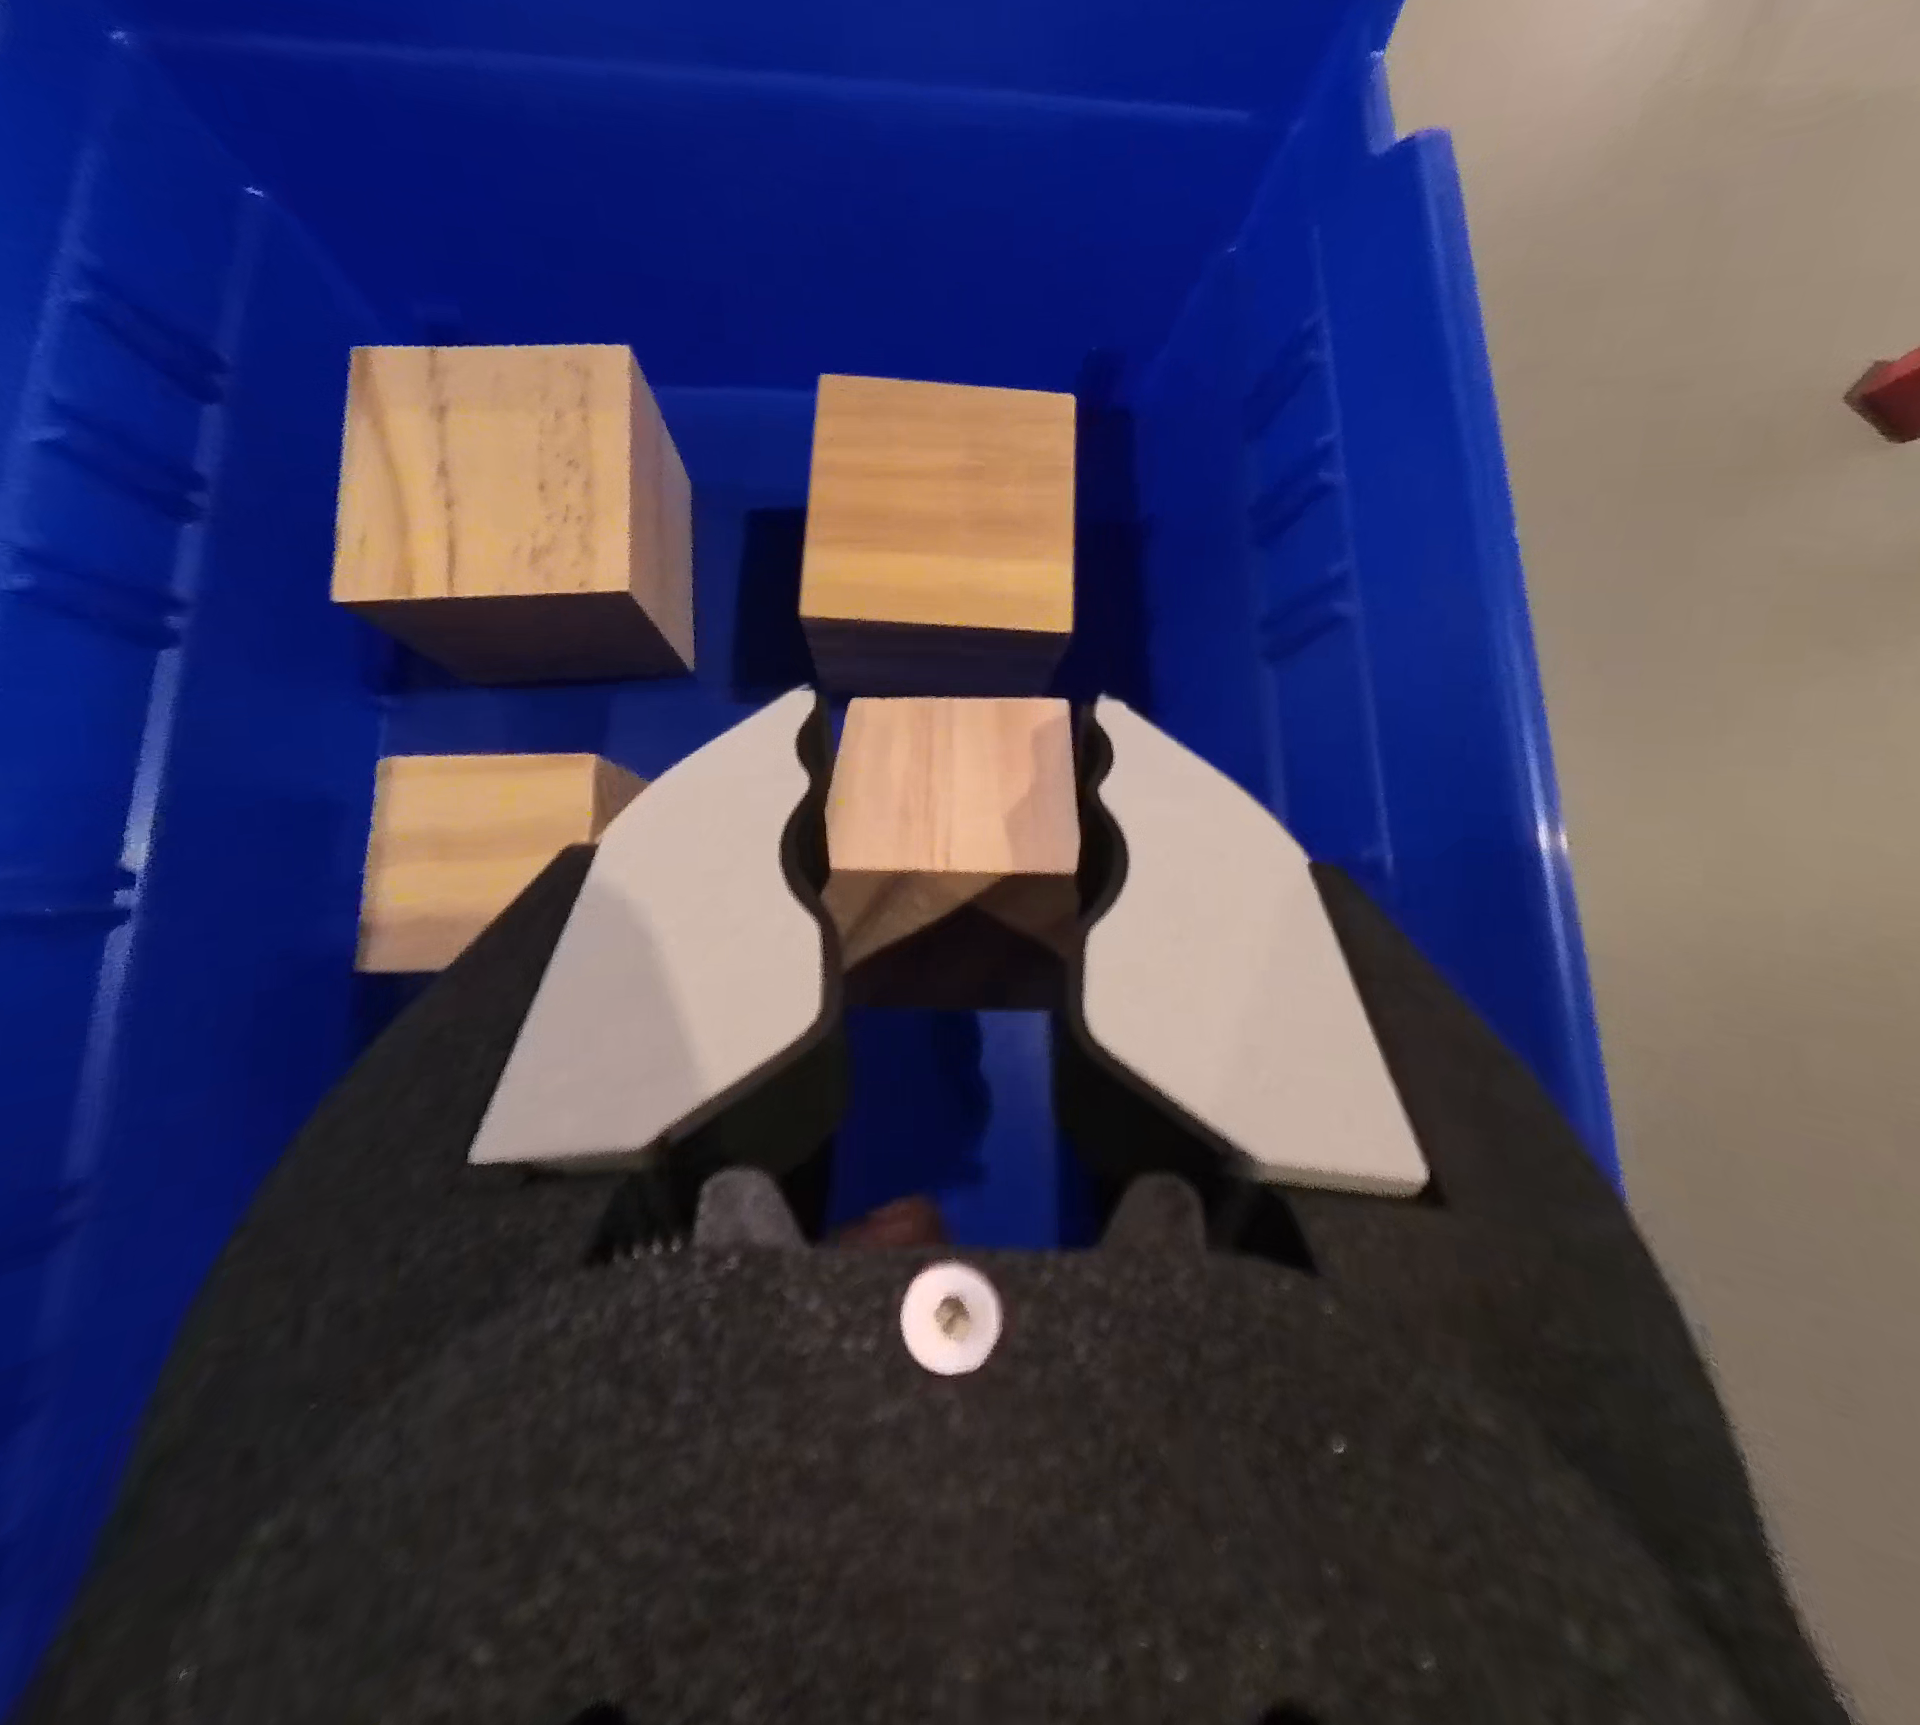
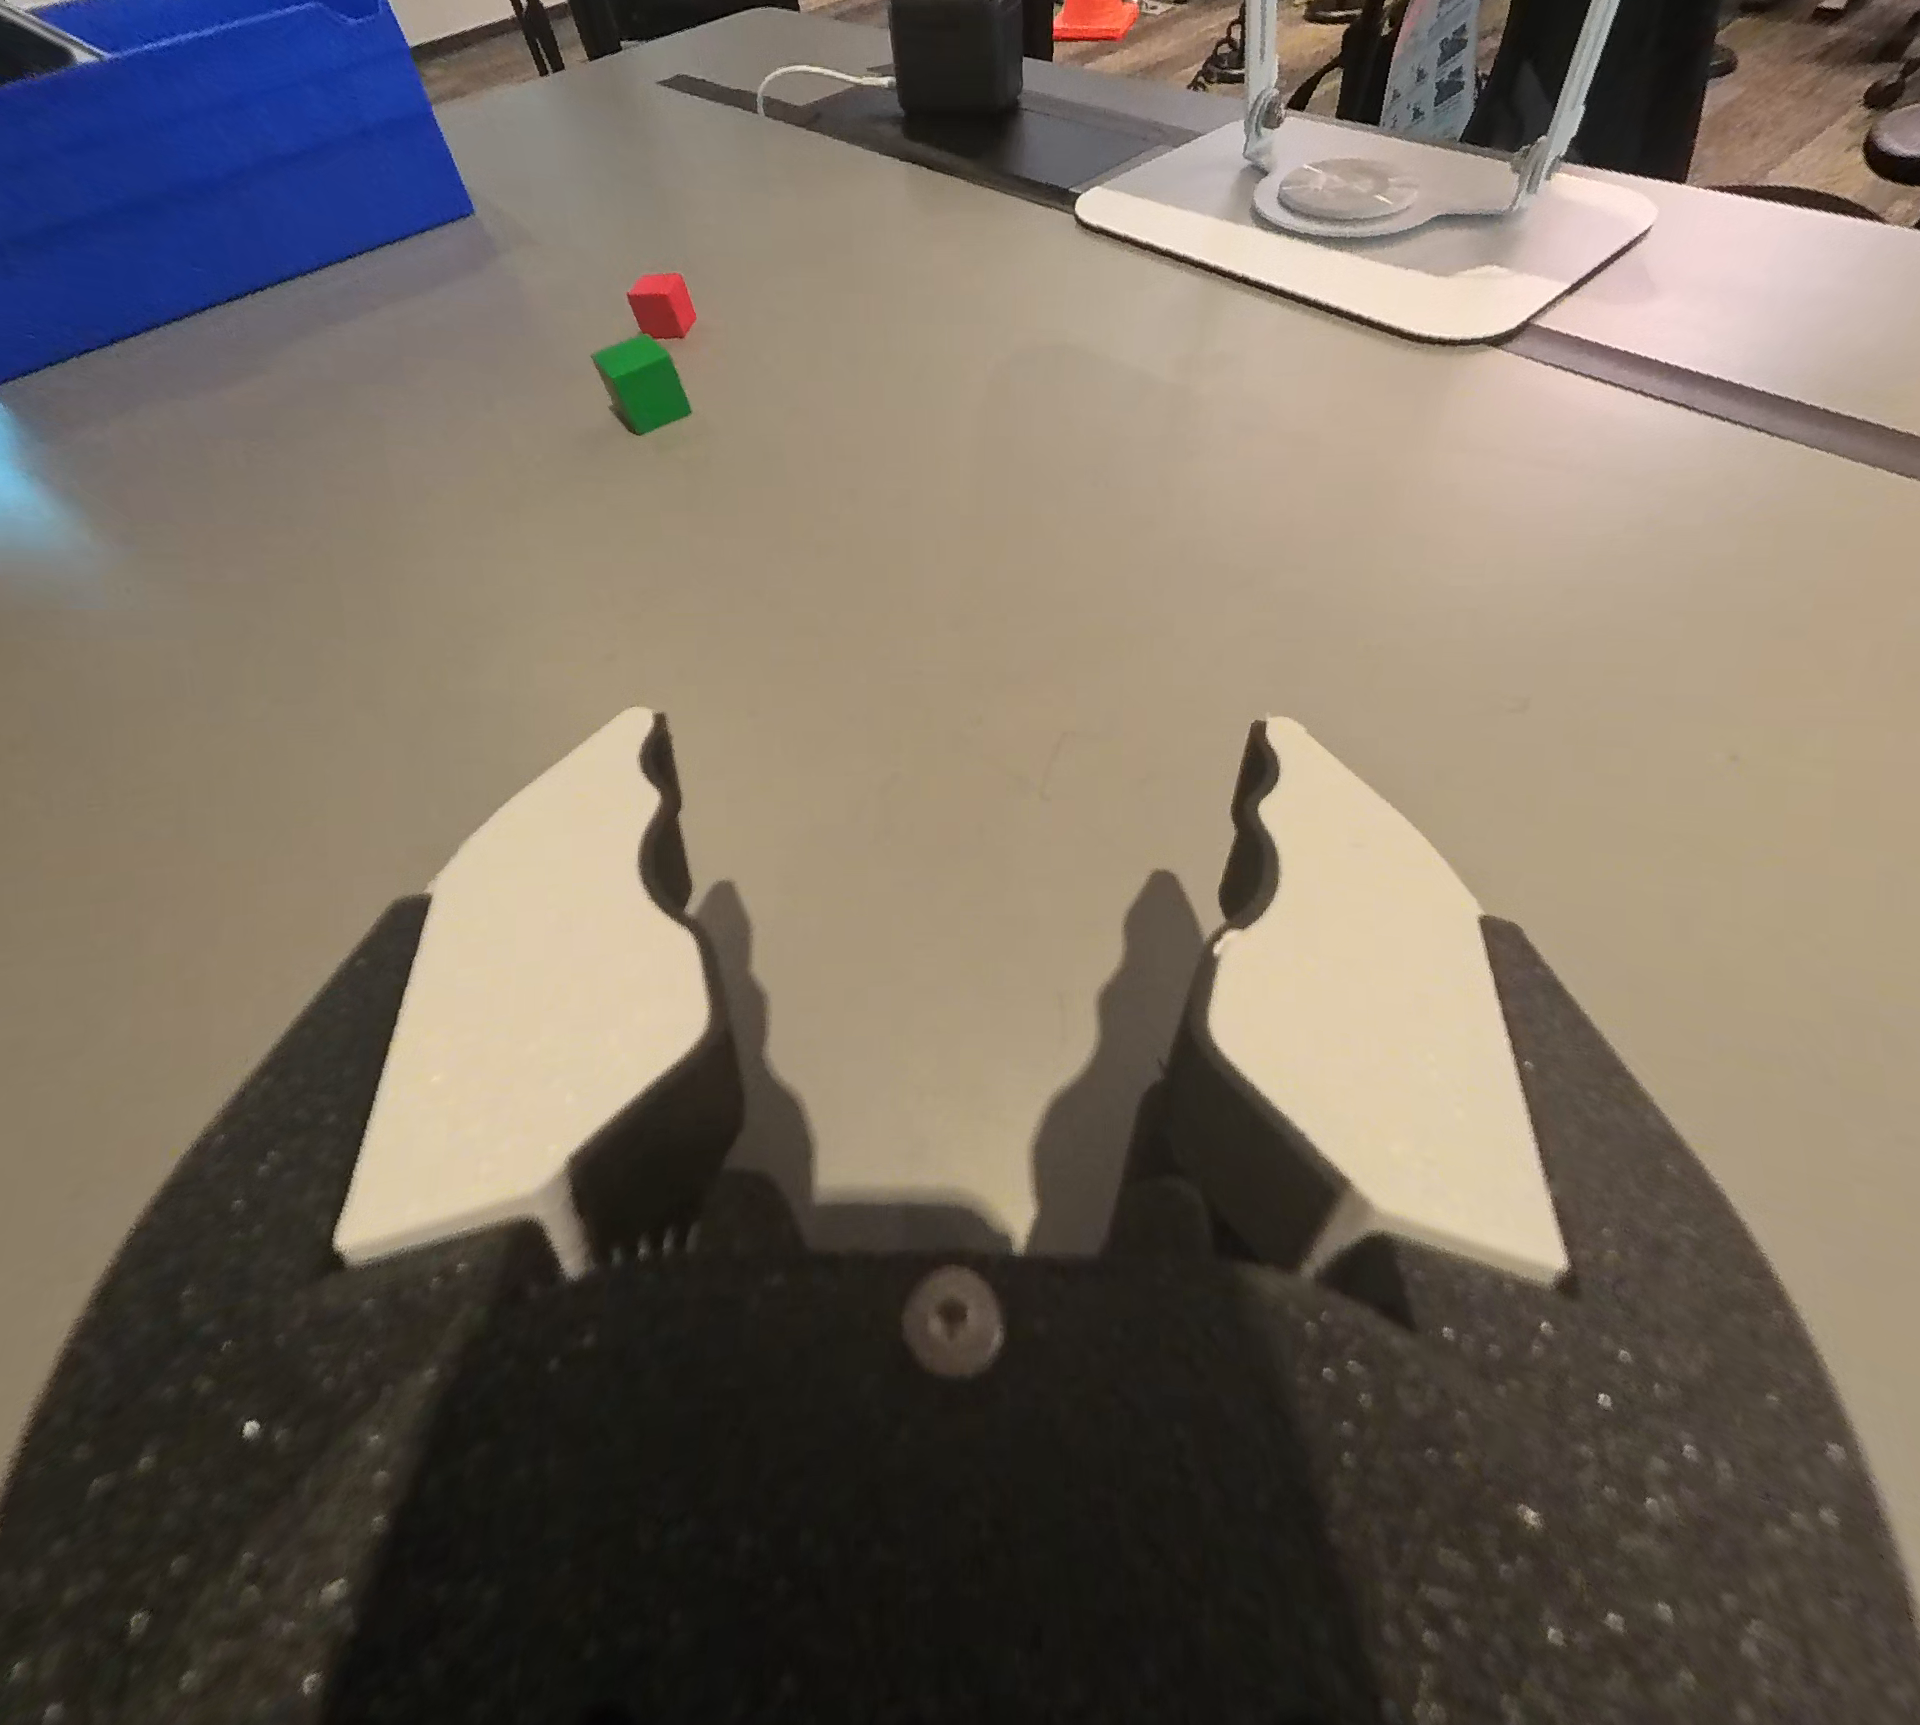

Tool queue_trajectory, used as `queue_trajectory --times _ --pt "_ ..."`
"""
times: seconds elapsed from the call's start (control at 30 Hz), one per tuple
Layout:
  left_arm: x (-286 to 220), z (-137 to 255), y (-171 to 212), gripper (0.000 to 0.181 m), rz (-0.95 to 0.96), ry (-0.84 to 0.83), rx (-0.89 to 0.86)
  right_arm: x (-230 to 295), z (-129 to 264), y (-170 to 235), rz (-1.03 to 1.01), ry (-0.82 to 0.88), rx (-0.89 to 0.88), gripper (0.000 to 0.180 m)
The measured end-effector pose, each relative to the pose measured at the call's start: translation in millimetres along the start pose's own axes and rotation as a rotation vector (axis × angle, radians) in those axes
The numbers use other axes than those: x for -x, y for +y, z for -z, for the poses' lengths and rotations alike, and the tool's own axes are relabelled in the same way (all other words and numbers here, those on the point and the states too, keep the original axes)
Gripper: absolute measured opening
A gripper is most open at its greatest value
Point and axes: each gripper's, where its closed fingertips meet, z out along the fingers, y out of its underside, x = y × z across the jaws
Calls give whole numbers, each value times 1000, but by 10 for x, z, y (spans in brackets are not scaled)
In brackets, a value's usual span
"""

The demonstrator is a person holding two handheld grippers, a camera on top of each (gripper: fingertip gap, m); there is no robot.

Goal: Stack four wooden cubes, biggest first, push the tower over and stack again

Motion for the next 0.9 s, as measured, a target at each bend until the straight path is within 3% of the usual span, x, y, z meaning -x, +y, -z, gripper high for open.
queue_trajectory --times 0.03,0.47,0.7,0.9 --pt "-10 -15 12 45 -11 6 3 0 1 -1 0 0 -1 101" --pt "-70 -150 198 46 -188 30 26 7 4 -23 -2 -5 -13 101" --pt "16 -245 377 55 -222 -56 126 22 12 -50 1 -9 -26 101" --pt "9 -244 336 51 -222 -73 120 27 13 -68 -11 -17 -36 101"
